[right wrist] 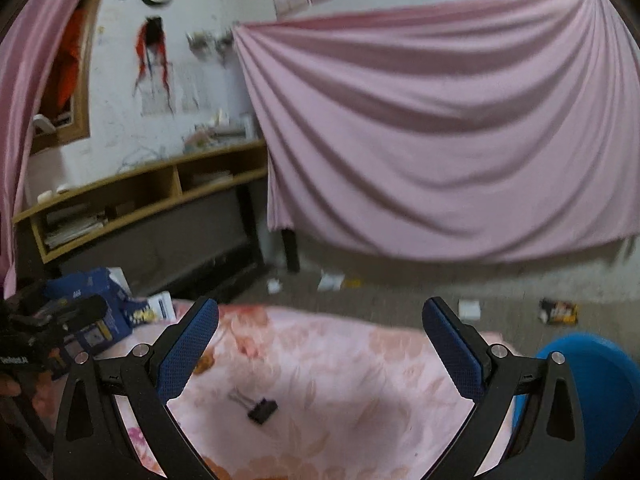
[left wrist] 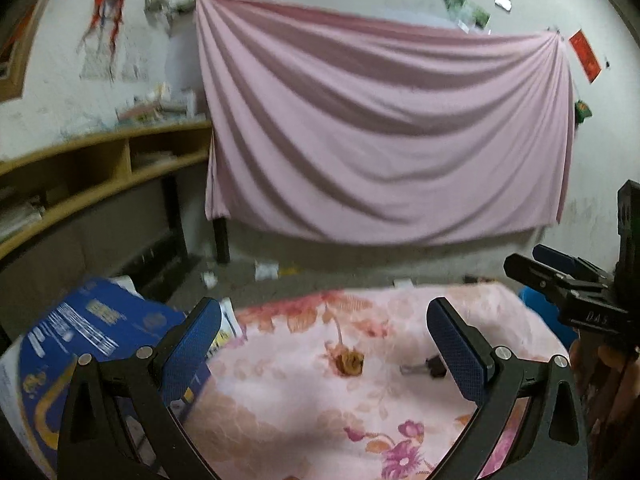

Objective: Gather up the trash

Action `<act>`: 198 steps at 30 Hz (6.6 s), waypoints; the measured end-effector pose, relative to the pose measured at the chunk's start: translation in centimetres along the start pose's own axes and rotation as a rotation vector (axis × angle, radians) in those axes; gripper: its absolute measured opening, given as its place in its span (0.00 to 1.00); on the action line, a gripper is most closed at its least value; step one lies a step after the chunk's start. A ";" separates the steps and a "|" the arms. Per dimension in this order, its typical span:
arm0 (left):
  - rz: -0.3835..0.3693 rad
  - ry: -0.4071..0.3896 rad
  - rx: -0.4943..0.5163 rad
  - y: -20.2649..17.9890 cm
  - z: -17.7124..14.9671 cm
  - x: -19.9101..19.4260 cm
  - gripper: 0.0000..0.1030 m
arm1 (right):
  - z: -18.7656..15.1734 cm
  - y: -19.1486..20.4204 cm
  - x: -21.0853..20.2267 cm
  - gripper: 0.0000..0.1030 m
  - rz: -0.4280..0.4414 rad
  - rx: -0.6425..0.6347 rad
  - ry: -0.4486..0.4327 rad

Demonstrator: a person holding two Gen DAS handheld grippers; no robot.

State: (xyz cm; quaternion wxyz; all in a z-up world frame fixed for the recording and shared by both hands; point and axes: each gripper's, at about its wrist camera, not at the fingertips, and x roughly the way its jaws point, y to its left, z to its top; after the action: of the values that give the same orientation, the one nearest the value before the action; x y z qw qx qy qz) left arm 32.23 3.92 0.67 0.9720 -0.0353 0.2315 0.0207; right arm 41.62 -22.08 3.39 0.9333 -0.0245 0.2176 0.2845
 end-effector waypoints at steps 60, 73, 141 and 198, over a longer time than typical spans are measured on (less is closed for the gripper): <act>-0.426 -0.281 0.059 -13.8 6.2 -0.8 0.15 | 1.9 -3.5 -14.5 0.25 -0.177 -0.130 -0.335; -0.605 -0.430 0.185 -26.0 5.4 -3.1 0.15 | -0.4 -10.7 -22.7 0.25 -0.420 -0.066 -0.461; -0.531 0.300 0.129 -33.7 1.0 8.5 0.28 | -7.4 -21.1 -16.4 0.40 -0.418 0.271 0.132; -0.299 -0.128 -0.025 -14.4 -0.7 -16.0 0.98 | -5.8 0.5 -29.5 1.00 -0.394 0.077 -0.284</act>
State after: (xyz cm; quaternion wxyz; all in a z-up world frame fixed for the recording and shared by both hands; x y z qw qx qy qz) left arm 18.43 -10.87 8.17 0.9765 -0.0800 0.1608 -0.1190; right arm 17.12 -38.02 10.60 0.9923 0.0093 0.0858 0.0890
